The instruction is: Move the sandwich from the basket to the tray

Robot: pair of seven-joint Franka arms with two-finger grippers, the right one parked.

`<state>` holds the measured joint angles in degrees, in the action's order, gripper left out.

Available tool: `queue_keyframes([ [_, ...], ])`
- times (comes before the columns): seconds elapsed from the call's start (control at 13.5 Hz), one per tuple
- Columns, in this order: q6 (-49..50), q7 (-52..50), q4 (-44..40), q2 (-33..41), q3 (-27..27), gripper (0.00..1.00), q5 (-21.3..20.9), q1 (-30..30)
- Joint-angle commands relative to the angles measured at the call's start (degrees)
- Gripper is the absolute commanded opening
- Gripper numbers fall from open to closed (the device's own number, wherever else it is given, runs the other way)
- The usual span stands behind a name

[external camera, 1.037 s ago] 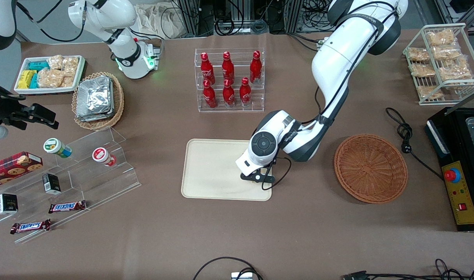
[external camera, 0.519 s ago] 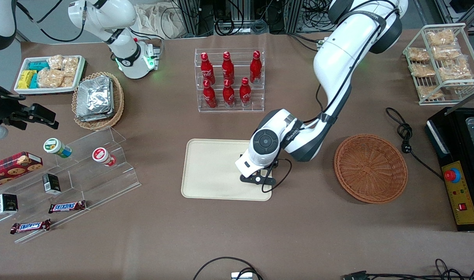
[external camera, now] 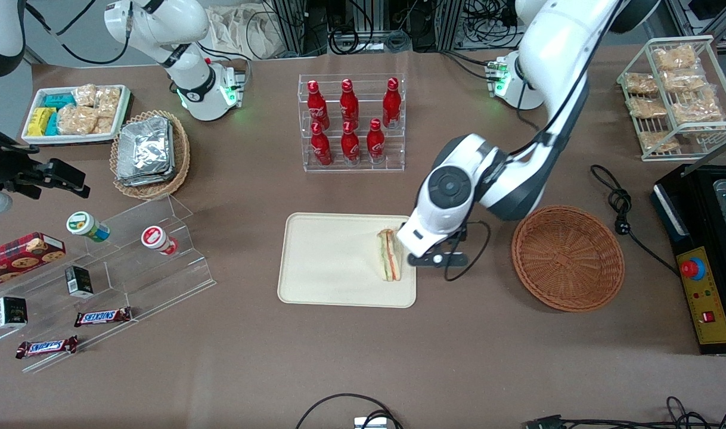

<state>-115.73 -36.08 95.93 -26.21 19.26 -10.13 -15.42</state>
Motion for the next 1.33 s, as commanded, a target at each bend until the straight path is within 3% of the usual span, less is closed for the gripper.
queue_keyframes([
  [0.0,-0.4,6.2,11.9,12.6,0.1,1.0,3.7,4.4],
  [0.15,4.8,9.9,10.7,14.8,0.1,1.0,5.7,8.7],
  [0.67,21.1,10.5,-4.7,14.1,-0.1,1.0,5.8,23.9],
  [0.96,21.3,15.5,-1.0,16.7,-0.1,1.0,7.1,28.1],
  [1.19,15.7,15.4,7.0,22.0,-0.1,1.0,8.6,28.1],
  [1.26,15.9,16.6,6.0,21.8,-0.1,1.0,8.3,28.2],
])
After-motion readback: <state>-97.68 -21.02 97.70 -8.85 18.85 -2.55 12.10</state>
